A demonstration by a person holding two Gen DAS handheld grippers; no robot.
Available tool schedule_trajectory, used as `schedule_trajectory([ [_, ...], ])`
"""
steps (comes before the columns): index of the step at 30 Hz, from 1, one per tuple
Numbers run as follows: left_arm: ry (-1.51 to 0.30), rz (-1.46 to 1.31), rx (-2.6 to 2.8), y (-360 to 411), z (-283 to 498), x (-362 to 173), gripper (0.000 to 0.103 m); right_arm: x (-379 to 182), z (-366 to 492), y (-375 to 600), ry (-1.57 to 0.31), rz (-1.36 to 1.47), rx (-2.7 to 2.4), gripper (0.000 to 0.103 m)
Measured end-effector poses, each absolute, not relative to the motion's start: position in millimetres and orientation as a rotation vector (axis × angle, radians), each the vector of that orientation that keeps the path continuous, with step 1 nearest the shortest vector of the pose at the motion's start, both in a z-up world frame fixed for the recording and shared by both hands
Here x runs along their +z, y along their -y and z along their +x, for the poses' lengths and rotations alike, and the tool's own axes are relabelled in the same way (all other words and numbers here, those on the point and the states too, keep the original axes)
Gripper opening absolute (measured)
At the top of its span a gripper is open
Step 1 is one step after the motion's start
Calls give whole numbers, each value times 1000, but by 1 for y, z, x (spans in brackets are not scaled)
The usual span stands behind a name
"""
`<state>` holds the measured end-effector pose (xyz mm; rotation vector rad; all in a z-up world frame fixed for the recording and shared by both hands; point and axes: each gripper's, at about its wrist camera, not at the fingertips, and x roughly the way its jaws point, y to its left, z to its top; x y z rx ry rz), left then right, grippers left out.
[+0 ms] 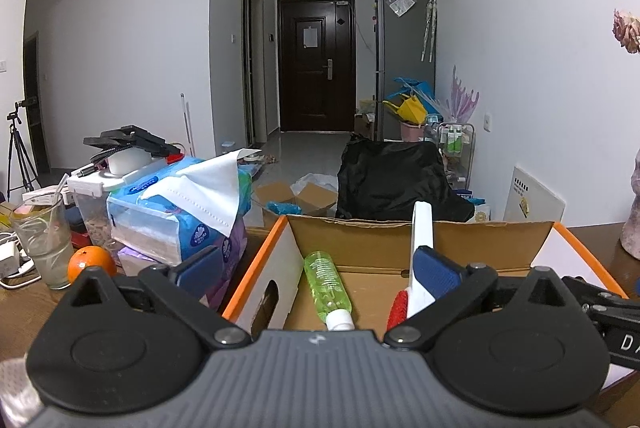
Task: Organize rigid objects
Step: 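Release the white container into the box with the left tool while the right tool drops the purple cap, then move both tools back from the box toward the white plug adapter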
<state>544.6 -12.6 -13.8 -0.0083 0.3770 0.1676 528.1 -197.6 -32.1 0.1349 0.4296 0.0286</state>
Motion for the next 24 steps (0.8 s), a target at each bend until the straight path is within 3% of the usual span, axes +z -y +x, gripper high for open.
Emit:
schedule_trajectory([
  [24,-363,14,159,8,490,-15,103,-33,477,208,-417,76,55,103],
])
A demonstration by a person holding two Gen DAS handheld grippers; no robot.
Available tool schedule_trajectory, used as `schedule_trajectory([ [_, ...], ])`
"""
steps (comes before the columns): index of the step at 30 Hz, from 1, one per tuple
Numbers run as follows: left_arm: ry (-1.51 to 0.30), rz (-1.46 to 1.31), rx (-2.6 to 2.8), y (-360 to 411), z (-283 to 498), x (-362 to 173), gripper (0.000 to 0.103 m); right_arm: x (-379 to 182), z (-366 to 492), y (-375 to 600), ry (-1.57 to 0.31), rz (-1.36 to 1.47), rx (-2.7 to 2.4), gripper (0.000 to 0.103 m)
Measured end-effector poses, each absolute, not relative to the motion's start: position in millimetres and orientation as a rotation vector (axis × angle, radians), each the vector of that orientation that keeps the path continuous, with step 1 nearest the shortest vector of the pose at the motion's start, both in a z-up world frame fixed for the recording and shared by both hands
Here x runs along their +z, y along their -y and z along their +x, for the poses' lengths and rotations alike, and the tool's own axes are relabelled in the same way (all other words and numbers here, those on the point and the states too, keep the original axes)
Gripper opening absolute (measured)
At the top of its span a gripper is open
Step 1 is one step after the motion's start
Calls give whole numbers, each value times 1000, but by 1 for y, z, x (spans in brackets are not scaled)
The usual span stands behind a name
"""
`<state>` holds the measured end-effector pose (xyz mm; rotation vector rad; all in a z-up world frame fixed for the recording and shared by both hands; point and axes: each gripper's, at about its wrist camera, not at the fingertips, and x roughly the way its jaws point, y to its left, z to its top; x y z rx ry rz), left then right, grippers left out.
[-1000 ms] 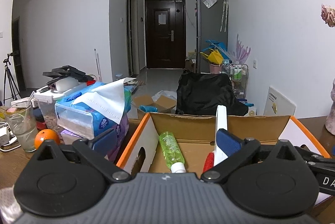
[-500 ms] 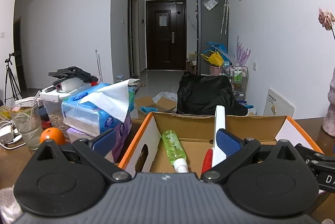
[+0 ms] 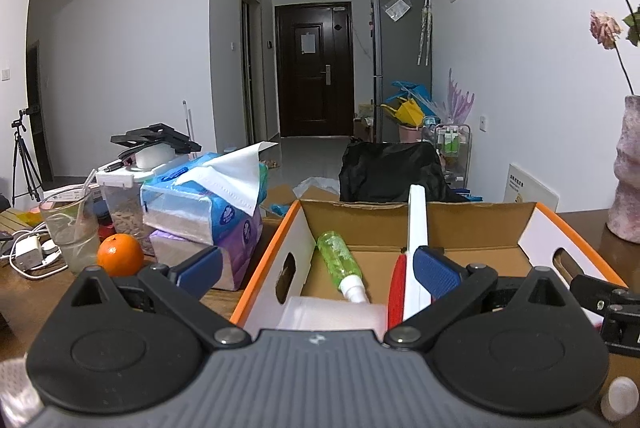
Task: Organize rigid objects
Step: 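Move both tools back from the box toward the white plug adapter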
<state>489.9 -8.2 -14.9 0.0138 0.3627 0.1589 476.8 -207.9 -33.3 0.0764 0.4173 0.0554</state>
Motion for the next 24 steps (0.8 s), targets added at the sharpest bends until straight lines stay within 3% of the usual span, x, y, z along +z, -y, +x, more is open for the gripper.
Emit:
schedule_trajectory([
  [24,-439,34,102,6,408,-35,103,-42,388,205,-412,47,124,103],
])
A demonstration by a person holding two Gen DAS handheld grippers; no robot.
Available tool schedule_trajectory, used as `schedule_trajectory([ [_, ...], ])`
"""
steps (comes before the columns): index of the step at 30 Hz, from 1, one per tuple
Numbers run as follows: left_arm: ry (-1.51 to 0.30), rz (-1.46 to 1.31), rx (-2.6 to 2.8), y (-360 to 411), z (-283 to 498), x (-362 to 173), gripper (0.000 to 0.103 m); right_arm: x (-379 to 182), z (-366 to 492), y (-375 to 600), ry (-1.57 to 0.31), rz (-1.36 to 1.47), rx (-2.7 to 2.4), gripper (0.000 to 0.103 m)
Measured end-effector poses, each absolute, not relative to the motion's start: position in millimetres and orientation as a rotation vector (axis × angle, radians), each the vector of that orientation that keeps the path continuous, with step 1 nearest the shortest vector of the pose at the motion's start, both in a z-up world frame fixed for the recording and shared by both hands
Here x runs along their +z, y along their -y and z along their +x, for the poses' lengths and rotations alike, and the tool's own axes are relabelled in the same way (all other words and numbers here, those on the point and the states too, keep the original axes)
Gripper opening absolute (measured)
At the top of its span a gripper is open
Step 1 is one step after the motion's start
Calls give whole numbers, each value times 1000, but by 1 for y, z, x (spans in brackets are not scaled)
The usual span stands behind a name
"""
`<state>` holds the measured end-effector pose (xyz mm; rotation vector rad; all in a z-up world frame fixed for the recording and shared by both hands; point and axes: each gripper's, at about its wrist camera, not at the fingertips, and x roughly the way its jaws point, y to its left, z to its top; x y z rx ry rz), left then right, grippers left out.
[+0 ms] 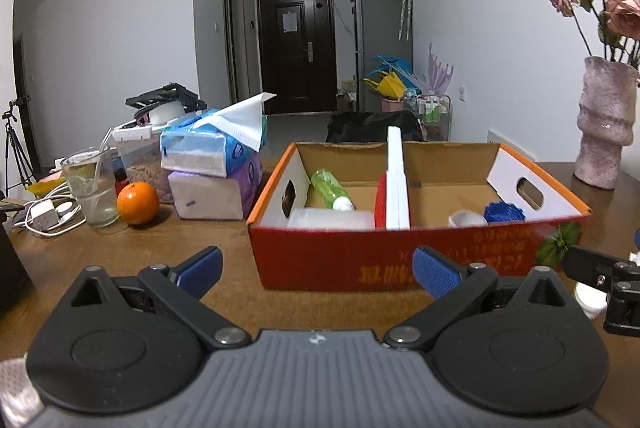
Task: Organize rigid objects
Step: 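Move both tools back from the box toward the white plug adapter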
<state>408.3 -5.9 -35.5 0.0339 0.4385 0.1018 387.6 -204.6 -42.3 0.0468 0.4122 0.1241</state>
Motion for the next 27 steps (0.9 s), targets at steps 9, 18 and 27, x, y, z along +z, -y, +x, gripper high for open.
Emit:
schedule_trajectory([
  [9,-467,38,76,5,374,-41,103,-48,351,199,-428,15,145,103],
  [18,-512,36,45,3,348,-49,103,-53,324,195,-448,-12,178,103],
  [27,-554,-4,18,-13,338,-54,103,-62,318,192,-486,-36,205,102],
])
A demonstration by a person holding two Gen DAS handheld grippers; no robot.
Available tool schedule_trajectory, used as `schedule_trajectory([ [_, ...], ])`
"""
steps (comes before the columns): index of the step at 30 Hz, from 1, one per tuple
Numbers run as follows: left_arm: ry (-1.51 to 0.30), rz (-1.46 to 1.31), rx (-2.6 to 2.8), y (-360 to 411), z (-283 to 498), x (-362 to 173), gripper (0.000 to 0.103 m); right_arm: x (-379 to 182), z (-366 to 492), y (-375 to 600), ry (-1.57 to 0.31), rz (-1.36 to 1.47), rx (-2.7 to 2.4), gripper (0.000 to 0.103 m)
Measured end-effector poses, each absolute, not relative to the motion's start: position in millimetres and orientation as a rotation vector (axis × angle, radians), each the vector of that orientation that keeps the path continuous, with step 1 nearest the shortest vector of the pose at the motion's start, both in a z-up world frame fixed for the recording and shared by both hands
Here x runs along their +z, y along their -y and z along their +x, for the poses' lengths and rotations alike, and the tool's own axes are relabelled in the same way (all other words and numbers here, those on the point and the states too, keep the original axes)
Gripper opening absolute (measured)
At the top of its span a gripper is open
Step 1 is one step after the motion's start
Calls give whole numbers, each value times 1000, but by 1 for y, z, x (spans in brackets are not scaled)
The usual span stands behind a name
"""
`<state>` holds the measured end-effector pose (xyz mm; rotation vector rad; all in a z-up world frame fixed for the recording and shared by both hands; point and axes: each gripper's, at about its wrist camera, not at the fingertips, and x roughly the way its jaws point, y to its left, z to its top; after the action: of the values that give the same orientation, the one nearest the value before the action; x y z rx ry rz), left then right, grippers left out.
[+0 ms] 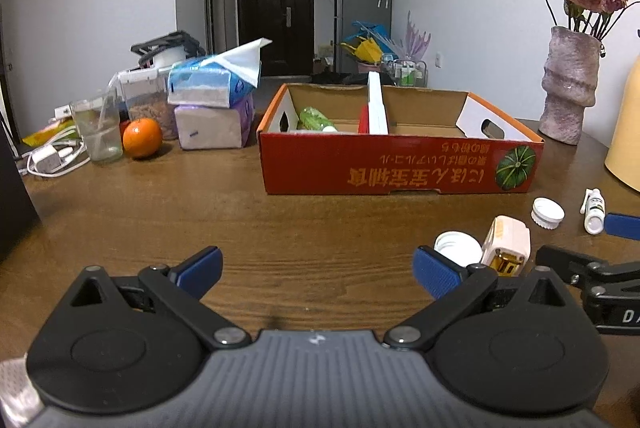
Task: Organize rigid objects
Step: 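Move both tools back from the box toward the white plug adapter, then grasp the white plug adapter with the right tool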
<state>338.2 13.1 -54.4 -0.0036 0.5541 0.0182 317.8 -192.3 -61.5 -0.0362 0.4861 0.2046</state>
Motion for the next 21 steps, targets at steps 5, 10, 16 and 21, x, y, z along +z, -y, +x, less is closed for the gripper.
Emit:
schedule_trajectory([
  [5,-581,-18,1,-16,344,-58,103,-69,326,185,-523,-52,231,97],
  [10,-579,-24,-4,-17,345,-58,103,-73,334,177,-517,-69,259,97],
  [16,-577,-33,3,-19,345,-57,103,-79,357,168,-558,-81,239,87],
  [21,-575,-42,6,-21,346,-57,103,-82,370,169,-590,-28,278,68],
])
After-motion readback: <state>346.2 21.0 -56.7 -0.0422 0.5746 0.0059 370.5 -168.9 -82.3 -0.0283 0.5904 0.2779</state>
